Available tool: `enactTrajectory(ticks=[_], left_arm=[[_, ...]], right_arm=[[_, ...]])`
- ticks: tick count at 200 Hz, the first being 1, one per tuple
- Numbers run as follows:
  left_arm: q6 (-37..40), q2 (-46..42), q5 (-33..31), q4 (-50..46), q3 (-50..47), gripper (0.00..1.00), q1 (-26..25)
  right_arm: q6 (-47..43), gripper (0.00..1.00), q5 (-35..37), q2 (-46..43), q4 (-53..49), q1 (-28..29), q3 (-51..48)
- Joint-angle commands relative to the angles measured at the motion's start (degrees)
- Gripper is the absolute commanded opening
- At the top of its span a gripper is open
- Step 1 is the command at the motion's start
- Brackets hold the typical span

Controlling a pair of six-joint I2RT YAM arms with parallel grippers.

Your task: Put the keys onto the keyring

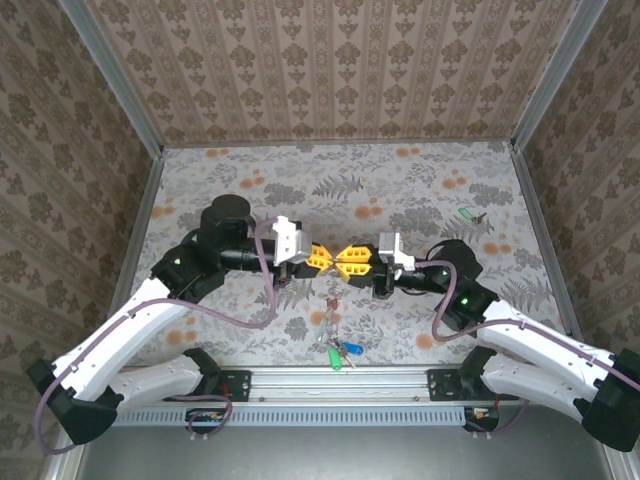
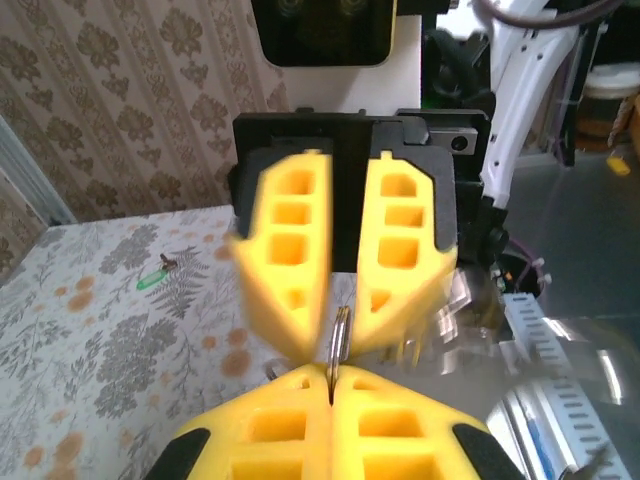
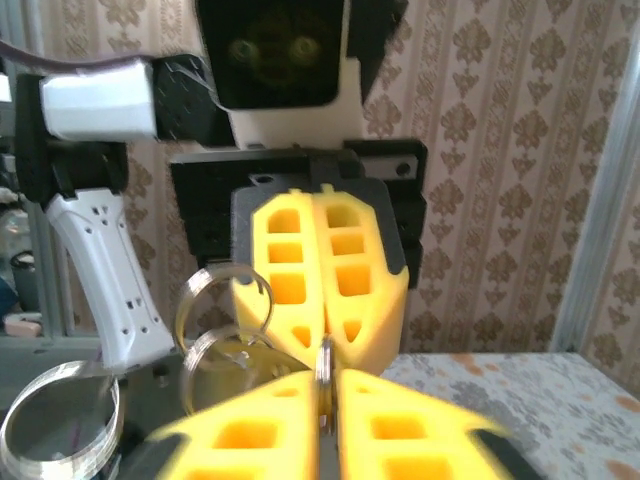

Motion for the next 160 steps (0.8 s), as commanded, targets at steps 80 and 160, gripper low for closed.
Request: enactTrajectory(ticks=[80, 160], left_arm=[[19.75, 5.7, -24.99, -15.41, 12.17, 0.0, -6.72], [19.89, 12.08, -22.03, -24.15, 18.29, 0.0, -5.11]], right_arm=[[-5.66, 0.42, 7.46, -2.47, -21.21, -10.61, 6.21], [-7.84, 0.35, -6.3, 2.13, -26.67, -8.09, 11.08]])
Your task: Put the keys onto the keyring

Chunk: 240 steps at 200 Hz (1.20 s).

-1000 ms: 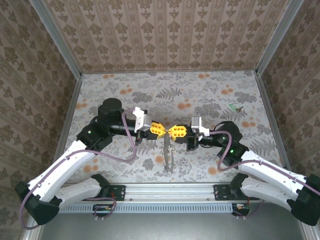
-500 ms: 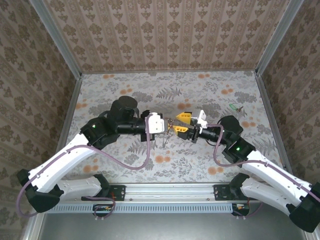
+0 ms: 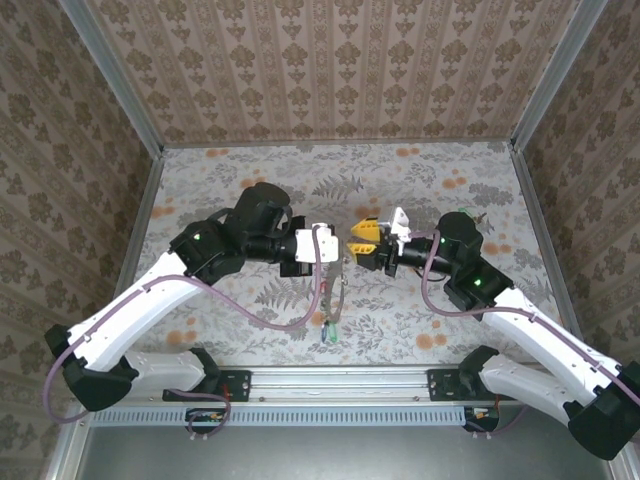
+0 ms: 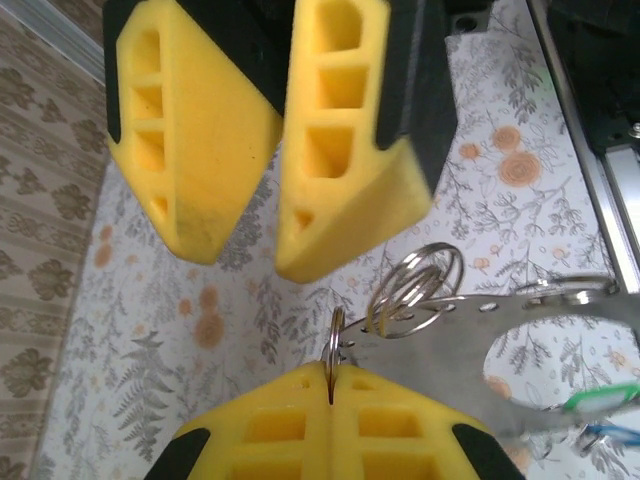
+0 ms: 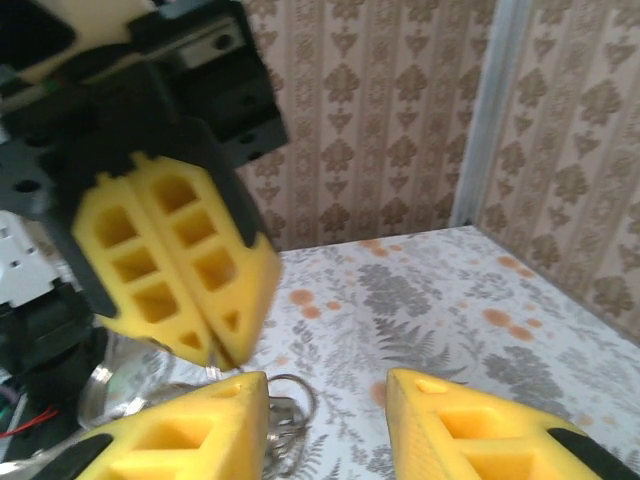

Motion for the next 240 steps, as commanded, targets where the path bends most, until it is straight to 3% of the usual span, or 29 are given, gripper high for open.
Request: enactTrajectory(ticks=[1, 46, 112, 124, 141, 173, 185, 204, 240], left_arm=[[1.02, 0.9, 2.85, -3.12, 3.05, 0.0, 0.97], [0.29, 1.26, 6.03, -4.38, 3.75, 0.0, 2.04], [-0.07, 0.72, 8.45, -5.44, 3.66, 0.0, 2.08], [-0.1, 0.71, 8.68, -5.57, 3.86, 0.0, 2.01], [-0.07, 0.49, 8.18, -5.22, 3.51, 0.0, 2.01], [-2.1, -1.17, 8.33, -1.04, 0.56, 0.0, 2.98], [-4.74, -3.22, 13.07, 2.66, -1.99, 0.1, 5.55], [-11.93, -7.61, 27.07, 13.43, -8.54, 0.23, 12.23], [-23.08, -12.15, 36.76, 29.95, -17.16, 0.26, 18.14]], right_arm=[[-1.99, 0.35, -5.71, 0.56, -3.49, 1.45, 2.32], [-3.51, 0.28, -7.33, 1.77, -6.68, 2.97, 3.04], [-6.51, 0.22, 0.05, 4.29, -9.96, 5.09, 5.24], [-6.95, 0.17, 0.32, 4.83, -10.58, 5.26, 5.72], [-7.6, 0.0, 0.77, 4.96, -10.96, 5.51, 5.77], [-8.2, 0.0, 2.76, 3.32, -8.19, 5.46, 4.08], [-6.78, 0.0, 2.79, 1.51, -3.55, 5.46, 2.06], [-2.33, 0.0, 0.09, 0.12, 4.78, 5.09, -0.03], [8.25, 0.0, -4.02, 1.06, 21.0, 4.85, -3.03]])
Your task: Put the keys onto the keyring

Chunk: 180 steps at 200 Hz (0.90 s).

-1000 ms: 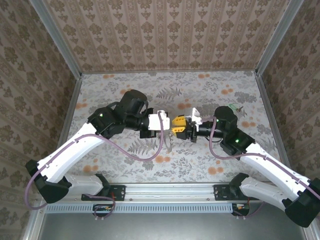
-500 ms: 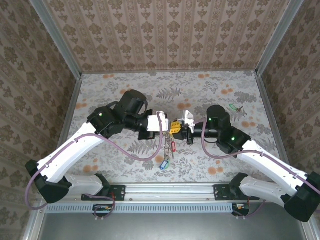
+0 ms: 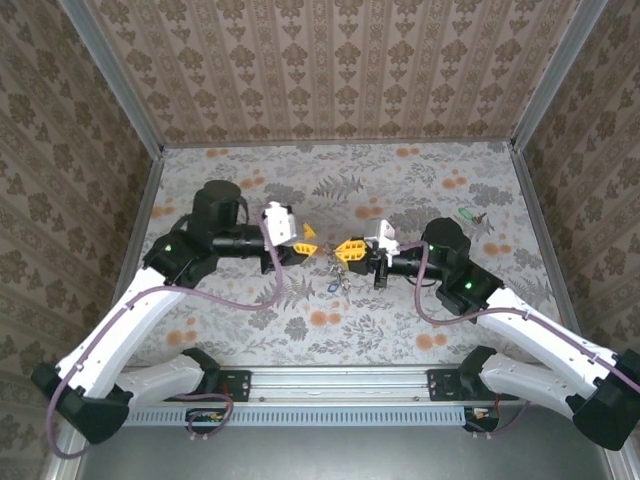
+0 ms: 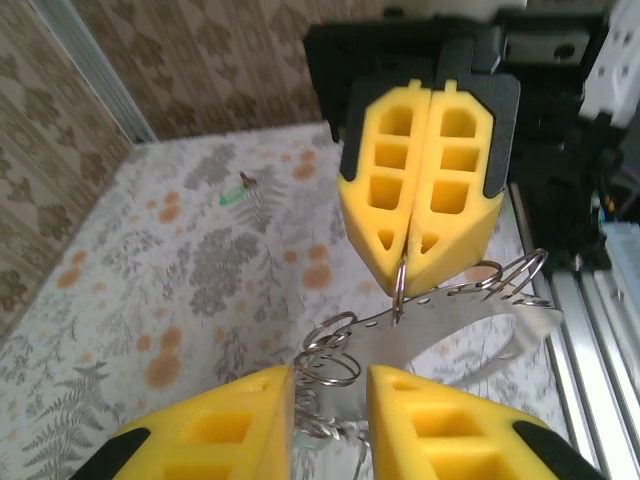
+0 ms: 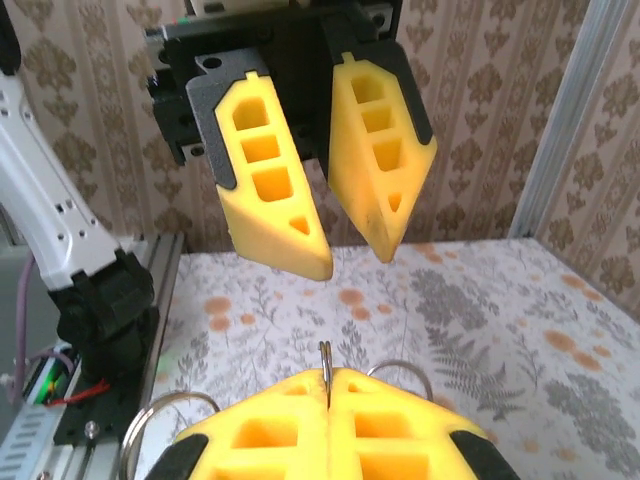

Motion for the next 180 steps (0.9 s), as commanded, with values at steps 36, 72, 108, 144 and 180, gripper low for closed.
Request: enactTrajectory(ticks=[36, 72, 108, 144, 180], left_arm=[[-14.8, -2.8, 15.52, 21.14, -6.39, 0.26, 2.56], [-17.31, -3.48, 16.96, 25.14, -7.66, 0.26, 2.08], [-17.14, -2.78, 16.85, 25.41, -7.4, 0.27, 1.18], [-16.39, -0.89, 17.13, 25.23, -6.32, 0.28, -0.11], [-15.58, -0.05, 16.85, 24.8, -5.39, 0.28, -1.39]], right_arm=[[18.23, 0.0, -3.15, 0.81, 30.88, -0.97, -4.75], [22.66, 0.0, -3.43, 2.54, 37.29, -1.01, -5.55], [23.51, 0.0, -4.43, 3.11, 38.58, -1.01, -5.81], [23.64, 0.0, -5.19, 3.33, 39.04, -0.93, -5.92], [23.85, 0.0, -5.51, 3.51, 39.6, -0.97, -5.92]])
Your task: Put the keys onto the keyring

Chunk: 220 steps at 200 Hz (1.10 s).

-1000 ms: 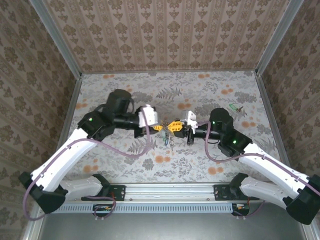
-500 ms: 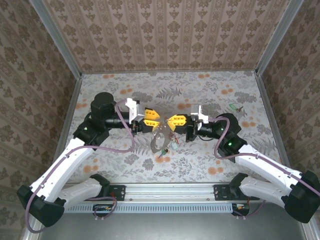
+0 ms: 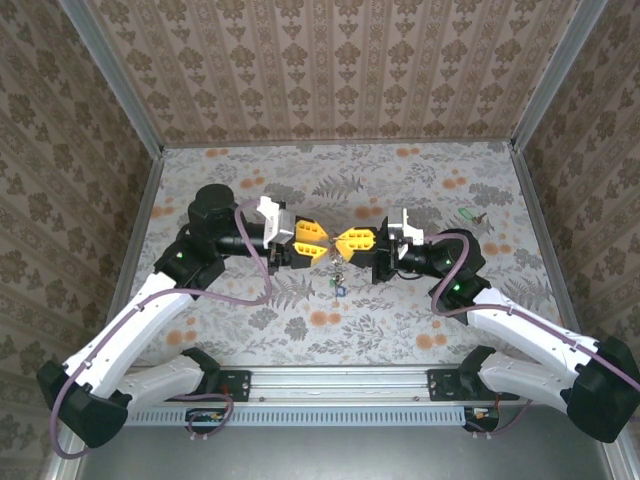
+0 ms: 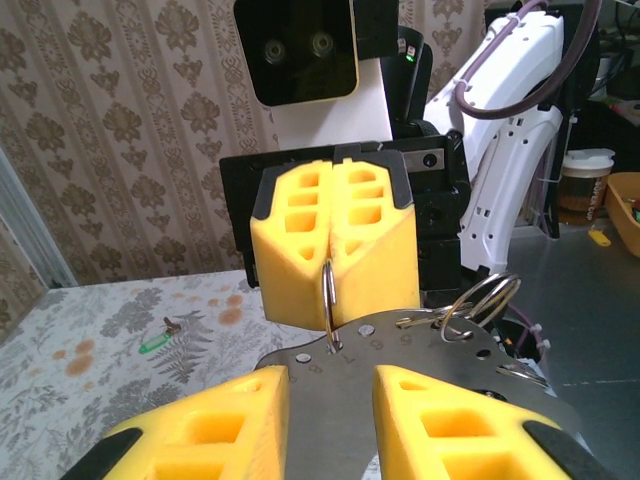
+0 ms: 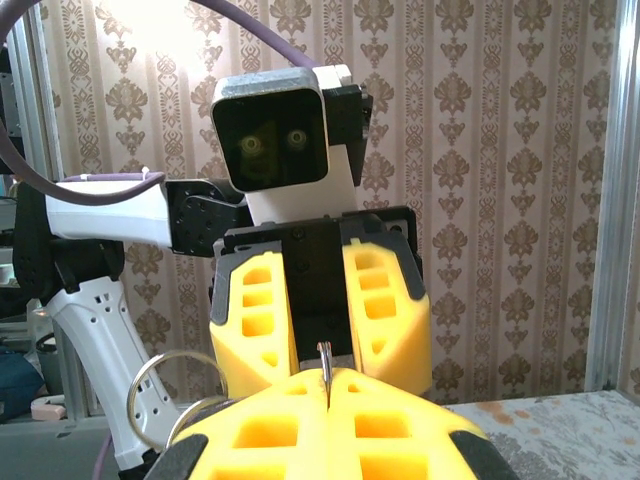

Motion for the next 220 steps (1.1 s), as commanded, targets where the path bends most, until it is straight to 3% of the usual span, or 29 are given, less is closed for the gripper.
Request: enactTrajectory(ticks=[1, 64, 114, 172, 178, 185, 188, 207, 220], left_arm=[[0.19, 0.15, 1.5, 0.81, 1.82, 0.28, -0.69], [-0.45, -0.12, 1.23, 2.84, 2.05, 0.27, -1.04], [0.43, 1.34, 1.88, 1.79, 3.29, 0.18, -2.1], [4.33, 3.17, -0.84, -4.22, 5.51, 0.17, -3.83], [4.7, 3.27, -0.94, -4.69, 5.68, 0.14, -3.9], [5.28, 3.35, -1.14, -5.64, 6.11, 0.04, -3.95], [5.58, 3.43, -1.24, -6.06, 6.29, 0.0, -4.01], [9.66, 3.44, -5.05, -12.01, 9.03, 0.0, -4.83], [15.55, 4.26, -10.18, -20.45, 12.75, 0.0, -6.54]], right_arm=[[1.21, 0.0, -1.61, 0.1, 4.74, -0.18, -0.21], [1.28, 0.0, -2.42, 0.28, 4.24, -0.16, -0.91], [1.28, 0.0, -2.69, 0.32, 4.83, -0.16, -1.21], [1.28, 0.0, -2.42, -0.55, 5.97, -0.16, -1.44], [1.24, 0.0, -2.4, -0.57, 6.07, -0.16, -1.4], [1.19, 0.0, -2.35, -0.68, 5.76, -0.16, -1.21], [1.01, 0.0, -2.33, -0.69, 5.4, -0.16, -1.06], [-1.42, 0.0, -2.04, -1.23, -0.36, -0.16, 0.24], [-6.09, 0.14, -0.72, -2.57, -10.11, 0.08, 2.14]])
